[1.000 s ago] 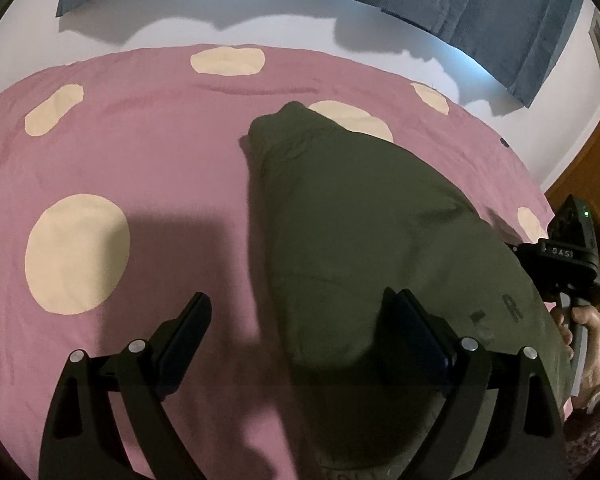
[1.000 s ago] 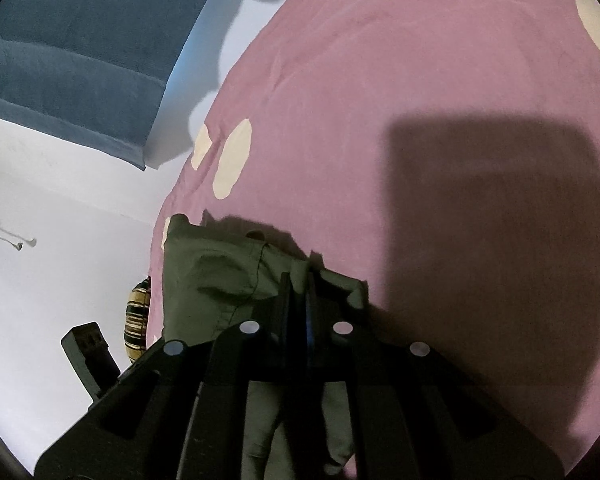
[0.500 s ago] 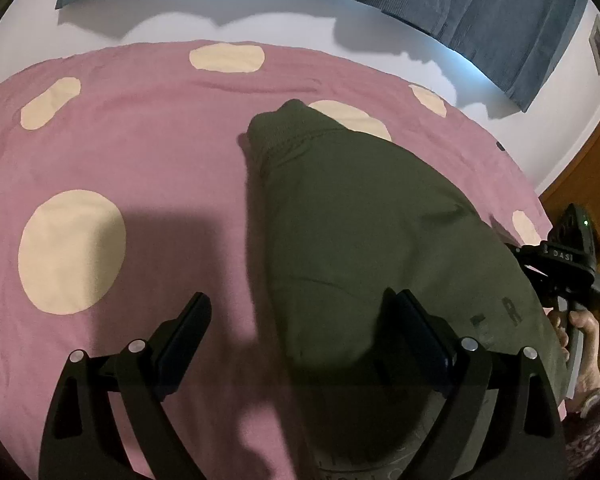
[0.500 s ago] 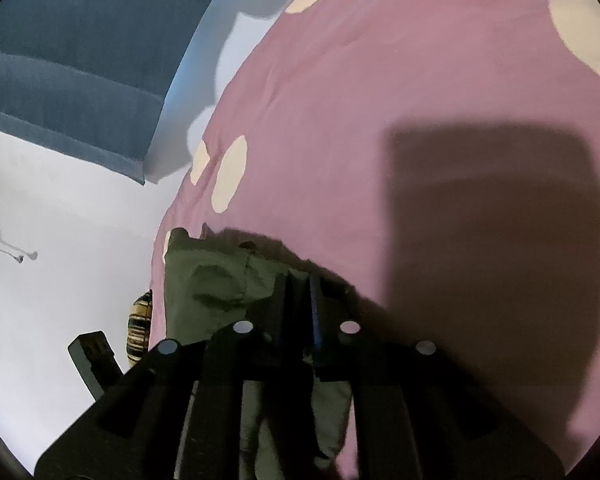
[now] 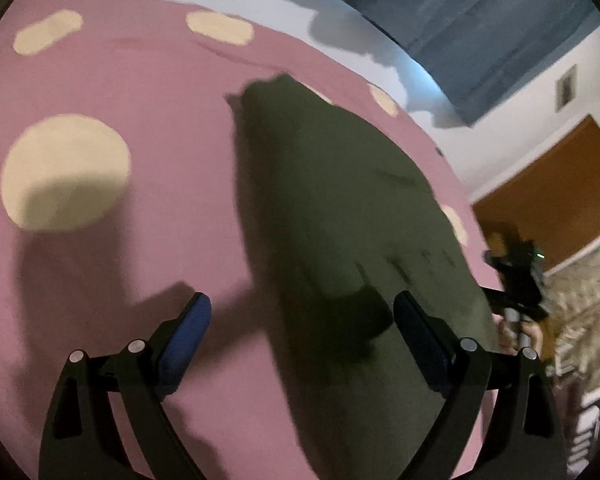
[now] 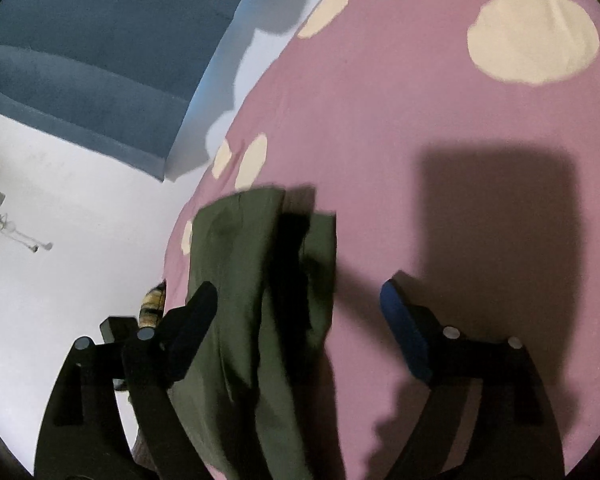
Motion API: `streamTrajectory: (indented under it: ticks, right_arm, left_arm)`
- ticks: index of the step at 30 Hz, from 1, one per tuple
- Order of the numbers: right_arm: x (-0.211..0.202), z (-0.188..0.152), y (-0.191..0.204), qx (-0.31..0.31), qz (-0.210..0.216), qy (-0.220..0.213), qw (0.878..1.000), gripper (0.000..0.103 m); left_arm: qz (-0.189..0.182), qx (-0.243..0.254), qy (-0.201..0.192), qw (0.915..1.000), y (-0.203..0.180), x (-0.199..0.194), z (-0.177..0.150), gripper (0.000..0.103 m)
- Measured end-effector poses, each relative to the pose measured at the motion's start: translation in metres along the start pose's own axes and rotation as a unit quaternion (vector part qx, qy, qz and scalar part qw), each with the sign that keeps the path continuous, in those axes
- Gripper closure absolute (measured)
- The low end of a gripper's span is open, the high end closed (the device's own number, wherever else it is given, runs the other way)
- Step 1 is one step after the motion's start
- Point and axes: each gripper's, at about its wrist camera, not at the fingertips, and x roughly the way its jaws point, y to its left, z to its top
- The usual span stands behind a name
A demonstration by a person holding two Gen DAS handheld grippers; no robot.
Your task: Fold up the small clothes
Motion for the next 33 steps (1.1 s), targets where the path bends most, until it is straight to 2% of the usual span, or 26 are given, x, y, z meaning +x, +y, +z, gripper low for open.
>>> streamTrajectory:
  ticks: [5,9,10,17,20,21,22,25,33]
  right_arm:
    - [0.013,-0.007,0.009,-0.023,-0.008,0.027,0.999,0.017]
    - [0.032,-0.009,0.019,-0.044,-0.016,0.053,0.998,0.015]
    - [0.036,-0.01,0.022,-0.049,-0.019,0.058,0.997,0.012]
    - [0.061,-0.007,0.035,-0.069,-0.014,0.098,0.993,0.009]
    - [0.066,-0.007,0.039,-0.078,-0.013,0.105,0.991,0.009]
    - [0.066,-0.008,0.041,-0.081,-0.014,0.106,0.991,0.013]
    - [0.067,-0.009,0.042,-0.086,-0.016,0.107,0.99,0.031]
    - [0.074,-0.013,0.04,-0.072,0.002,0.12,0.99,0.049]
    - [0.07,-0.021,0.044,-0.056,0.046,0.099,0.993,0.068]
  left_arm:
    - [-0.022,0.013,0.012,0.9996,-0.012,0.009,-0.009,0.011]
    - [-0.047,-0.02,0.029,0.9983,-0.01,0.025,-0.005,0.011]
    - [-0.051,-0.024,0.031,0.9979,-0.01,0.028,-0.004,0.011]
    - [-0.071,-0.025,0.035,0.9966,-0.015,0.035,-0.003,0.011]
    - [-0.068,-0.023,0.031,0.9969,-0.019,0.038,-0.003,0.011]
    - [-0.066,-0.021,0.03,0.9972,-0.02,0.039,-0.003,0.011]
    - [-0.064,-0.02,0.029,0.9973,-0.021,0.039,-0.003,0.011]
    - [-0.058,-0.016,0.028,0.9978,-0.021,0.037,-0.005,0.013]
    - [-0.028,0.003,0.023,0.9994,-0.034,0.031,-0.003,0.023]
